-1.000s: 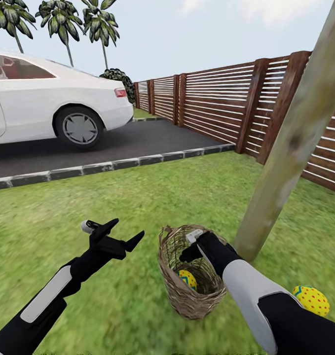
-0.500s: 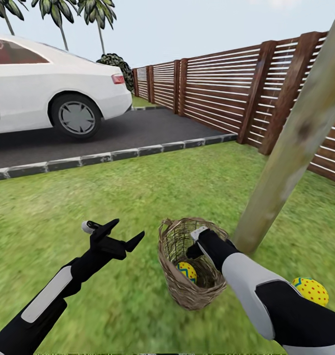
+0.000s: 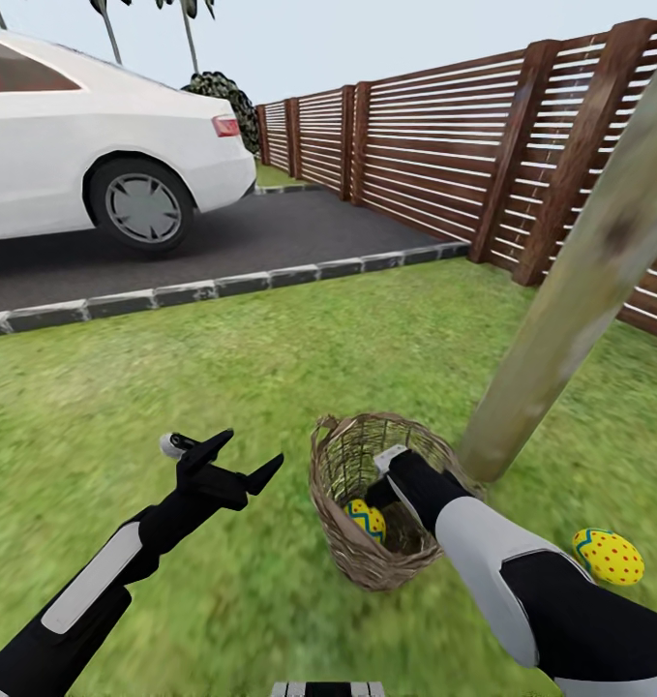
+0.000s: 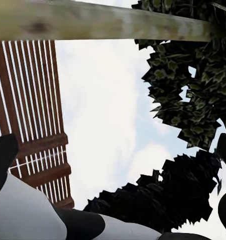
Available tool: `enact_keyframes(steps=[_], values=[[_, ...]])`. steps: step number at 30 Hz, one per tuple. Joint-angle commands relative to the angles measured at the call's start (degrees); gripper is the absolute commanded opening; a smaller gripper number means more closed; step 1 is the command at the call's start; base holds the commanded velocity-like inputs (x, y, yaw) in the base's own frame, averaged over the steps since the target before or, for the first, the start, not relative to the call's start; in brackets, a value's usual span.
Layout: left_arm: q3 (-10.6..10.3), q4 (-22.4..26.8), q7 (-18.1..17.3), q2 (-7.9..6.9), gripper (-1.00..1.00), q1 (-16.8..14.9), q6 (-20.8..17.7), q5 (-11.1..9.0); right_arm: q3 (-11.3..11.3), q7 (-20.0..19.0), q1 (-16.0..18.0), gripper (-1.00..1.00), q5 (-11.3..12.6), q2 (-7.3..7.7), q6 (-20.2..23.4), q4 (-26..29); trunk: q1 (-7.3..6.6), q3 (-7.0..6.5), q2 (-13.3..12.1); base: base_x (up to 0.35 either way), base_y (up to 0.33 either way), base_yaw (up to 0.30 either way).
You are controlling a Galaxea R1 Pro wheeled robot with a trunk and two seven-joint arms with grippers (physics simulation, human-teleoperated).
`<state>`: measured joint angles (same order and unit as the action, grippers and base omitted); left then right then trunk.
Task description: Take the three Easter eggs out of the wicker basket on the lawn in the garden, then place them on the lawn next to a single tree (choose any tree) so that all three eggs are next to the same tree and none are left in the basket.
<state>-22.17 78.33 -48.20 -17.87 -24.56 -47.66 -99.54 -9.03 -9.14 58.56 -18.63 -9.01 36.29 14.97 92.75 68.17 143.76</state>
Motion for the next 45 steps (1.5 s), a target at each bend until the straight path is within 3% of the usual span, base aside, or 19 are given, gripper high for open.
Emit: enact_keyframes(steps=[1,8,18,25,32,41,45], values=[[-0.15,-0.01,-0.05,-0.05,1.00,-0.05,-0.26,-0.39,-0.11,-0.44,-0.01,1.00,-0.61,0.00,0.26,0.13,0.01,0.27,0.04,0.000,0.000,0.000],[-0.16,-0.01,-0.05,-0.05,1.00,-0.05,-0.28,-0.34,-0.09,-0.57,-0.03,1.00,-0.61,-0.03,0.18,0.06,0.19,1.83,0.13,0.000,0.000,0.000],[-0.15,-0.01,-0.05,-0.26,1.00,-0.05,-0.33,-0.24,-0.11,-3.61,-0.03,1.00,-0.61,0.02,0.18,0.14,0.45,4.04,0.26,0.000,0.000,0.000],[-0.09,-0.48,-0.16,-0.37,1.00,-0.05,-0.38,-0.31,-0.06,-3.76,-0.03,1.00,-0.61,0.05,0.18,0.15,0.45,4.04,0.26,0.000,0.000,0.000],[0.02,-4.10,-0.22,-0.47,1.00,-0.05,-0.59,-0.38,-0.03,-4.23,-0.03,1.00,-0.61,0.05,0.18,0.35,0.45,4.04,0.26,0.200,0.000,0.000],[0.02,-4.24,-0.23,-0.41,1.00,-0.05,-0.56,-0.50,-0.11,-7.76,-0.03,1.00,-0.70,0.05,0.32,0.51,0.45,4.04,0.26,0.203,0.000,0.000],[0.02,-4.21,-0.29,-0.41,1.00,-0.05,-0.51,-0.50,-0.11,-11.27,-0.03,1.00,-0.70,0.16,0.25,0.50,0.45,4.04,0.26,0.006,0.000,0.000]])
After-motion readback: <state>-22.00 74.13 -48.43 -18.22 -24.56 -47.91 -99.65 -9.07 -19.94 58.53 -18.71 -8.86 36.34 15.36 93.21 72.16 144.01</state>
